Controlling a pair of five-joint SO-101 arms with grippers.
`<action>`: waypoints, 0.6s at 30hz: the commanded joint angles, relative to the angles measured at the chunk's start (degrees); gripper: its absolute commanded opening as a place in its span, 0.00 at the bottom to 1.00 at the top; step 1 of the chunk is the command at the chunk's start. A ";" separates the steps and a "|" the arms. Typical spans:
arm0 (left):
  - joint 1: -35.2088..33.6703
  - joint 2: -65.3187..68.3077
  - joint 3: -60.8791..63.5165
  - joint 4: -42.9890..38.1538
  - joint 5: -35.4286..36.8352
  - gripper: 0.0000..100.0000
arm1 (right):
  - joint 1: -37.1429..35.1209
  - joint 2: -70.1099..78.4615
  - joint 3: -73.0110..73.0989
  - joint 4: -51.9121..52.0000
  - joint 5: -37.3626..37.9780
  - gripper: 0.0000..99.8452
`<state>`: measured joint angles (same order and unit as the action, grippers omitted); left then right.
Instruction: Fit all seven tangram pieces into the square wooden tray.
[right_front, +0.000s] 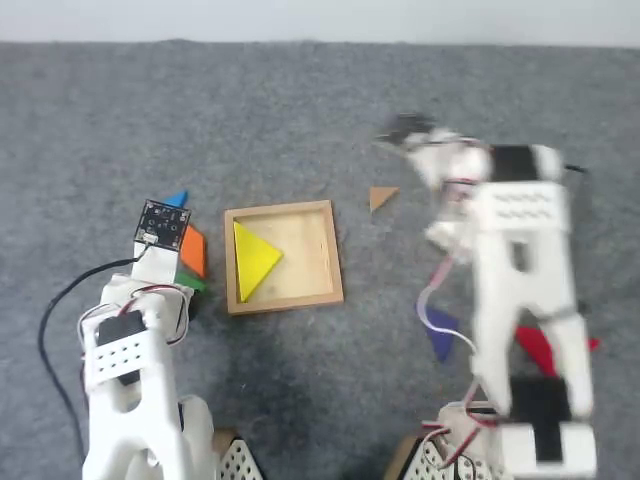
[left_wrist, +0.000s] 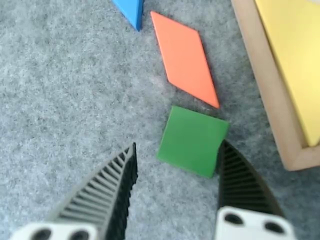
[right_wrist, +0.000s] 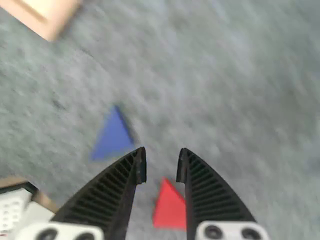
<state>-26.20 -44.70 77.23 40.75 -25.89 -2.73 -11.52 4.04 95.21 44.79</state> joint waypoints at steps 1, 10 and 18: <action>-0.26 -1.58 -0.48 -0.97 0.35 0.25 | 12.44 -11.30 3.69 0.66 4.31 0.11; -0.18 -1.58 -0.48 -0.97 0.35 0.25 | 36.62 -12.62 27.78 -13.23 26.90 0.29; -0.18 -1.58 -0.48 -0.97 0.35 0.25 | 42.24 -12.44 45.89 -25.19 55.21 0.43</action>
<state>-26.20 -44.70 77.23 40.75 -25.80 38.59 -22.59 47.38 73.41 91.38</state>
